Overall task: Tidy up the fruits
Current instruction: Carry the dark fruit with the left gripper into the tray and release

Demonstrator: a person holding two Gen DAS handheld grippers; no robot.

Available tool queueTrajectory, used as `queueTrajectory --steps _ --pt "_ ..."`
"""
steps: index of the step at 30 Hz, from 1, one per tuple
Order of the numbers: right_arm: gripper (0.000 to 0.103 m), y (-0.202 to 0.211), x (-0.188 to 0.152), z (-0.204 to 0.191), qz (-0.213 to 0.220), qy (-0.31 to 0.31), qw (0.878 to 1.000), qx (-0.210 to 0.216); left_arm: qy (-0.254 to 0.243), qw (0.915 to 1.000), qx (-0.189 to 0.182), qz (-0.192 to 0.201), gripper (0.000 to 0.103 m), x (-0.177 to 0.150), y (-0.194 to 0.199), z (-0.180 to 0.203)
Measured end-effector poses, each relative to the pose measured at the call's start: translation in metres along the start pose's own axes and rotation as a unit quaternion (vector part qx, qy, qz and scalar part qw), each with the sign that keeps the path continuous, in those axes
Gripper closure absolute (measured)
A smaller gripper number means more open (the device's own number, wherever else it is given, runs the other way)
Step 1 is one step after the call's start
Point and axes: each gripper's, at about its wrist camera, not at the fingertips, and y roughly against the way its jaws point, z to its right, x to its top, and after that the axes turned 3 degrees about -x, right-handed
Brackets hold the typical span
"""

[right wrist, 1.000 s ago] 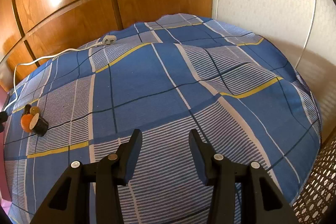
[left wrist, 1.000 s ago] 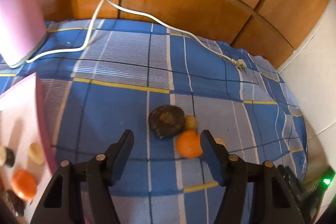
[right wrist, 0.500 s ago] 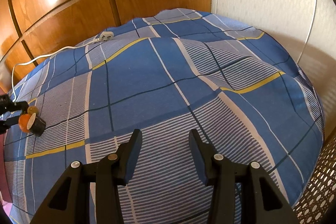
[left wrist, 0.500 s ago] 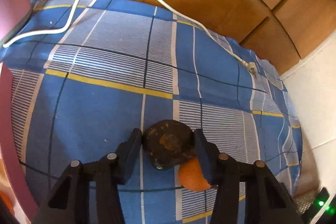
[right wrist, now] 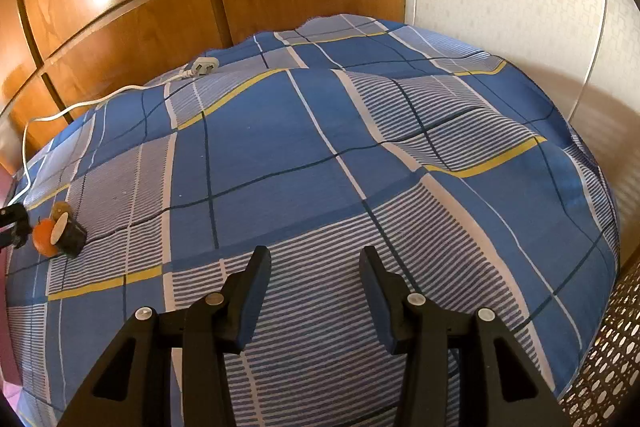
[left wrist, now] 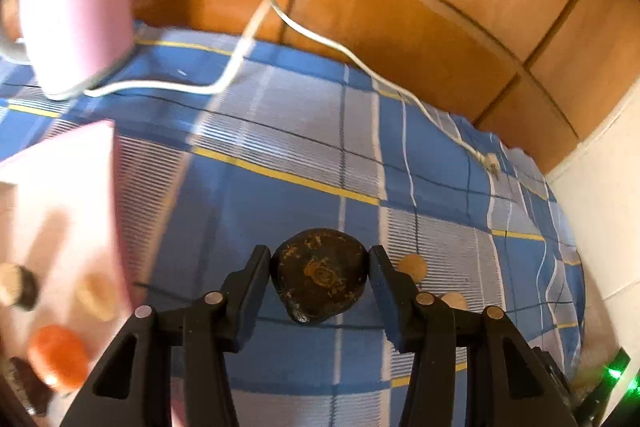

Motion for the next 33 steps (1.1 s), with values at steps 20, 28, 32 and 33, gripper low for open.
queueTrajectory --steps 20,28,32,33 --pt "0.056 0.005 -0.005 -0.006 -0.001 0.014 1.0 -0.004 0.103 0.9786 0.16 0.078 0.052 -0.015 0.08 -0.14" --pt "0.056 0.006 -0.007 -0.009 -0.003 0.021 1.0 -0.005 0.095 0.9763 0.165 0.102 0.051 -0.027 0.091 -0.134" --pt "0.056 0.006 -0.008 -0.01 -0.004 0.024 1.0 -0.007 0.089 0.976 0.162 0.115 0.051 -0.03 0.101 -0.124" --pt "0.056 0.006 -0.008 -0.01 -0.004 0.025 1.0 -0.008 0.086 0.9761 0.161 0.119 0.051 -0.032 0.105 -0.121"
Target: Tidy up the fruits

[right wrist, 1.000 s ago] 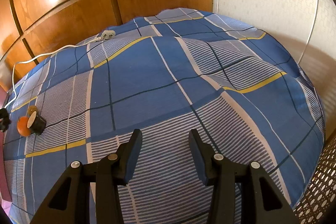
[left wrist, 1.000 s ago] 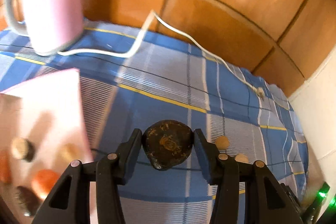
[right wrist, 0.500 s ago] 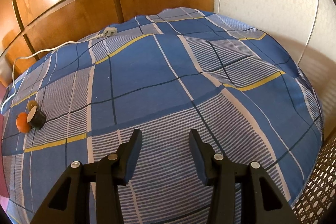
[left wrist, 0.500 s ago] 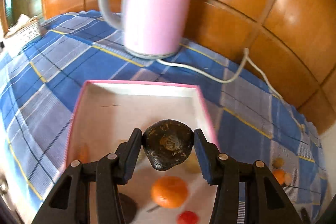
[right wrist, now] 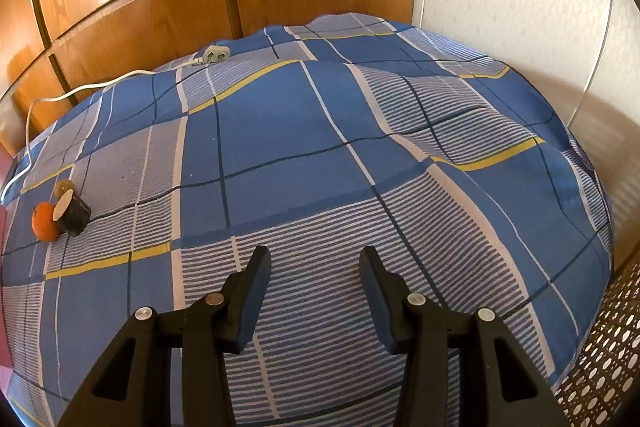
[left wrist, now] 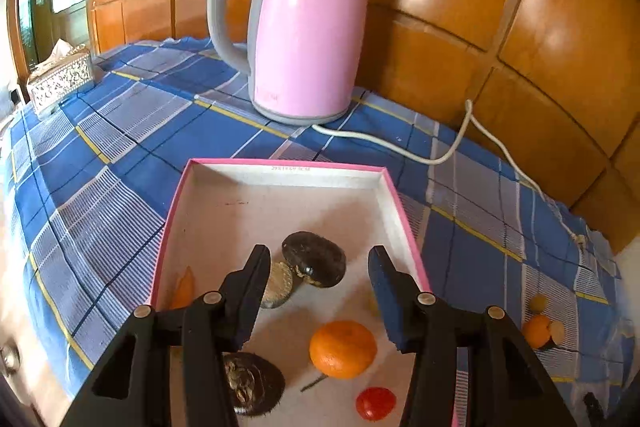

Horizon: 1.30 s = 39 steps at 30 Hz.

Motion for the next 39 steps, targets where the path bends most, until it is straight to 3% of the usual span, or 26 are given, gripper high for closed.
queueTrajectory --steps 17,39 --pt "0.056 0.003 -0.002 -0.002 -0.003 -0.002 1.0 0.004 -0.01 0.9992 -0.034 0.017 0.045 -0.028 0.055 0.006" --pt "0.056 0.007 -0.006 -0.009 -0.008 0.006 1.0 0.009 0.009 0.9994 -0.034 -0.005 0.042 -0.07 0.073 -0.016"
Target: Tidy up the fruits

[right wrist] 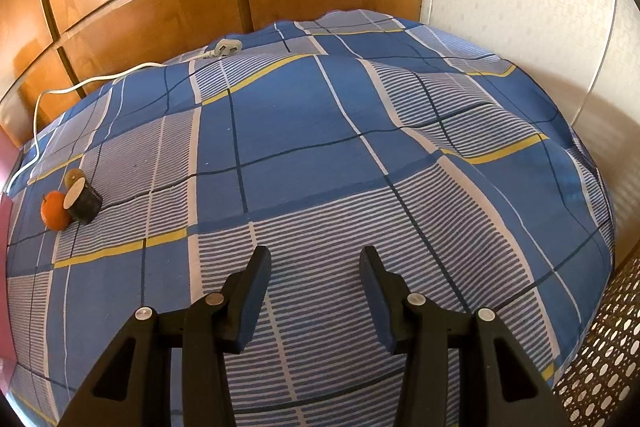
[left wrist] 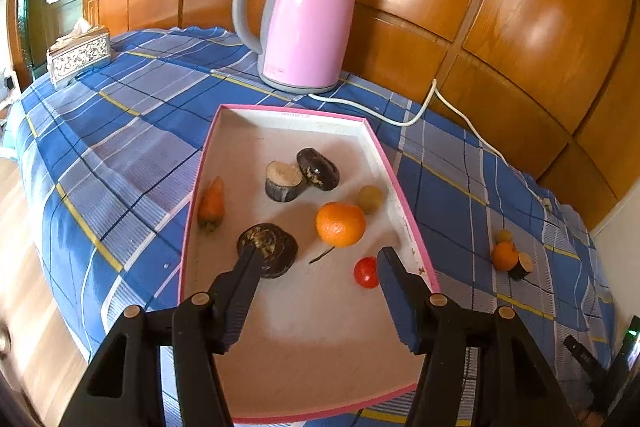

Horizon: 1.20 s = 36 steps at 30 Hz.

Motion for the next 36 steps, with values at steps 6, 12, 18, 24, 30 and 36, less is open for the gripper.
queueTrajectory --steps 6,12,18,24,30,36 --pt "0.056 0.0 -0.001 -0.004 -0.001 0.006 1.0 -0.002 0.004 0.9999 0.012 0.005 0.04 -0.011 0.007 -0.012" --pt "0.056 -0.001 0.002 -0.006 -0.002 0.011 1.0 0.0 0.008 0.9996 0.027 0.004 0.037 -0.024 0.012 -0.024" --pt "0.056 -0.002 0.007 -0.021 -0.003 0.033 0.999 0.015 0.017 0.9992 0.035 -0.006 0.035 -0.034 0.011 -0.032" --pt "0.056 -0.001 0.02 -0.049 -0.014 0.057 0.996 0.066 0.016 0.9992 0.037 -0.002 0.034 -0.037 0.013 -0.032" --pt "0.057 -0.001 0.043 -0.092 -0.032 0.068 0.988 0.134 0.013 0.9992 0.038 -0.002 0.033 -0.038 0.014 -0.033" --pt "0.057 -0.002 0.07 -0.147 -0.042 0.093 0.979 0.178 0.014 0.9991 0.041 -0.004 0.033 -0.04 0.013 -0.035"
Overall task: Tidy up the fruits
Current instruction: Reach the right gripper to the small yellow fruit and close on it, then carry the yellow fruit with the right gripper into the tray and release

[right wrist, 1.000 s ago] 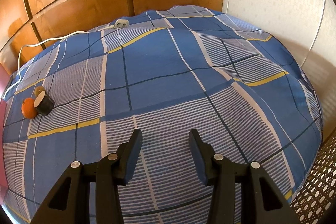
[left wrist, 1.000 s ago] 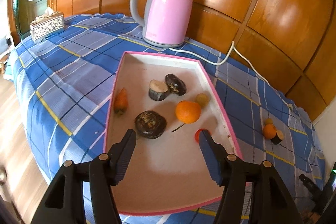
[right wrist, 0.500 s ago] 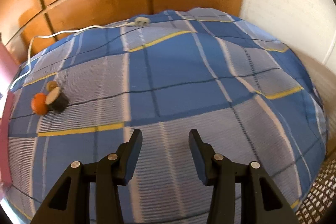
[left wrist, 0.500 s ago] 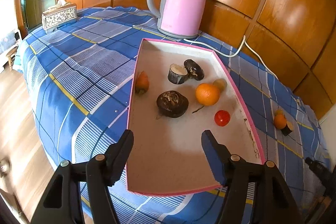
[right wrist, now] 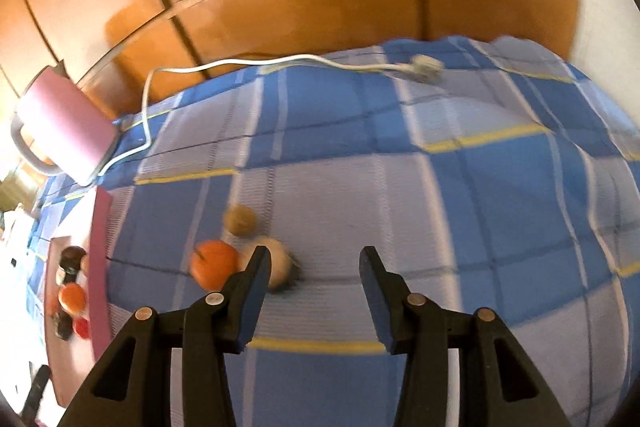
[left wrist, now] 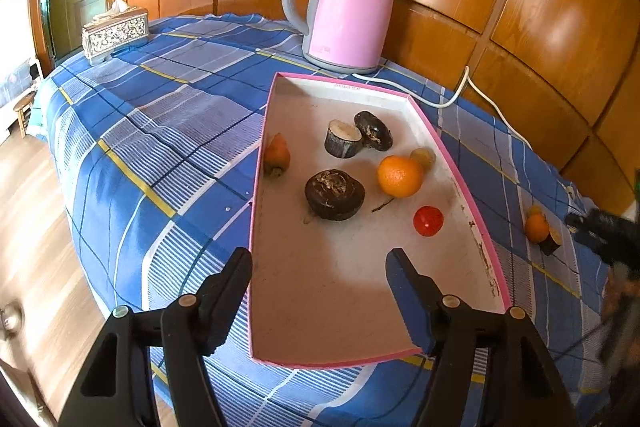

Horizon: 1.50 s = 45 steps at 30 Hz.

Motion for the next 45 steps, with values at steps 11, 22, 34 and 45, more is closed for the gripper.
queueTrajectory --steps 11,22,34,45 --pt "0.057 -0.051 0.024 -0.047 -0.043 0.03 0.999 -0.003 0.007 1.0 0.006 -0.001 0.032 -0.001 -0.001 -0.007" --pt "0.076 -0.082 0.024 -0.058 -0.071 0.048 0.996 0.003 0.01 0.9999 0.005 -0.004 0.031 -0.003 -0.001 -0.01" --pt "0.077 -0.057 0.027 -0.069 -0.015 0.068 0.997 0.027 0.01 0.9999 0.004 -0.004 0.03 -0.005 0.001 -0.007" --pt "0.077 -0.001 -0.001 -0.119 0.014 0.15 0.981 0.123 0.016 0.9999 0.0 0.003 0.03 -0.004 0.005 -0.008"
